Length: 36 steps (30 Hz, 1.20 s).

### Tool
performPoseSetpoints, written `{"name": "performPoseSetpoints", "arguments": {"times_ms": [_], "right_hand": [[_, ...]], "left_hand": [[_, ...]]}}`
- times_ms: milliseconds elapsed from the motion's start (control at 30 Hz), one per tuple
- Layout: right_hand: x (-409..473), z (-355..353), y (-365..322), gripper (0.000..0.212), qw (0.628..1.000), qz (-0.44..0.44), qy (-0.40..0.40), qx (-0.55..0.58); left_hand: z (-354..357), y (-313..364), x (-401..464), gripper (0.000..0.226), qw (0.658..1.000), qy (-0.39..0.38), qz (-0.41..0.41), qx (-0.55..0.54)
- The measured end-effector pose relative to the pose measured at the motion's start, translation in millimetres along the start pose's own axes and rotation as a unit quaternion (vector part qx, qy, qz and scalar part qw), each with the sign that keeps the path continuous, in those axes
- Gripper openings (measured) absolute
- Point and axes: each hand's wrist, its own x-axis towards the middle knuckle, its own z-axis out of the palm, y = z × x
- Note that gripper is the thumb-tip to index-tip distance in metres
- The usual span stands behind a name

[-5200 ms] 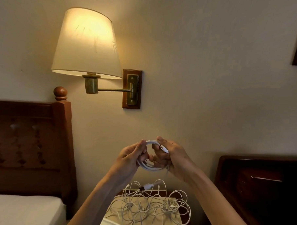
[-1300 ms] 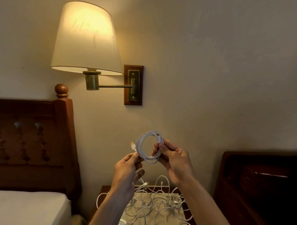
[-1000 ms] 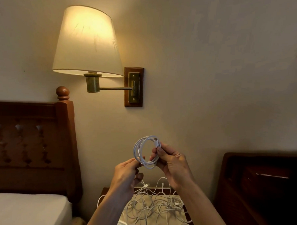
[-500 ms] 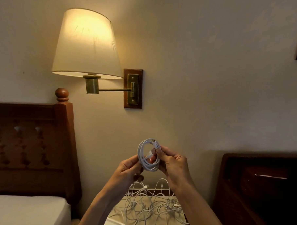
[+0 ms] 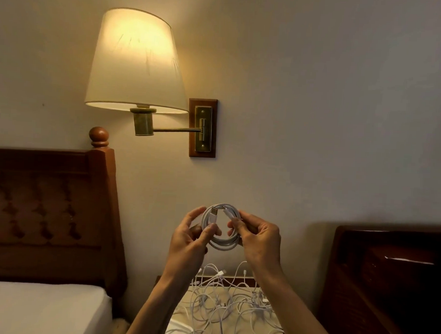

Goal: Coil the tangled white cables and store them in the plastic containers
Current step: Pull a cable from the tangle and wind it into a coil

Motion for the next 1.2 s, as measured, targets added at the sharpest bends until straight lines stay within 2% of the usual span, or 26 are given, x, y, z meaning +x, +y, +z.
{"name": "performPoseSetpoints", "arguments": {"times_ms": [100,167,267,400,467,567,633,700,767,867,1000,1133,1200], "right_hand": [[-3,1,2,0.029,0.998,-0.044,0.004,-0.038],[-5,4,2,0.028,0.996,-0.068,0.002,-0.056],[-5,6,2,0.027,0.994,-0.088,0.002,-0.067],[-1,2,8,0.026,0.991,-0.098,0.01,-0.085],[-2,1,12,0.026,0.991,-0.099,0.014,-0.092],[-1,-2,14,0.029,0.988,-0.11,0.012,-0.11],[-1,-4,15,0.03,0.987,-0.111,-0.004,-0.116],[-2,-6,15,0.03,0.987,-0.108,-0.022,-0.118],[-2,-9,17,0.029,0.988,-0.1,-0.034,-0.115],[-3,-12,21,0.03,0.992,-0.075,-0.046,-0.096],[-5,-15,23,0.027,0.996,-0.04,-0.051,-0.063],[-3,-13,17,0.022,0.986,0.101,-0.09,0.098],[-3,-12,16,0.022,0.982,0.123,-0.103,0.103]], "left_hand": [[-1,-5,0,0.06,0.997,0.022,0.048,0.049],[-1,-6,1,0.054,0.983,0.049,0.112,0.137],[-1,-9,5,0.032,0.931,0.103,0.209,0.28],[-5,-17,6,0.029,0.872,0.131,0.273,0.385],[-6,-18,4,0.027,0.861,0.137,0.283,0.4],[-8,-18,8,0.028,0.863,0.142,0.287,0.392],[-9,-18,12,0.03,0.878,0.131,0.276,0.369],[-10,-16,13,0.027,0.913,0.124,0.238,0.307],[-13,-18,12,0.027,0.951,0.107,0.18,0.226],[-19,-23,12,0.035,0.991,0.069,0.053,0.102],[-17,-24,5,0.026,0.997,-0.003,-0.053,-0.052],[-26,-31,4,0.029,0.989,-0.054,-0.108,-0.085],[-28,-34,4,0.03,0.987,-0.113,-0.107,-0.044]]}}
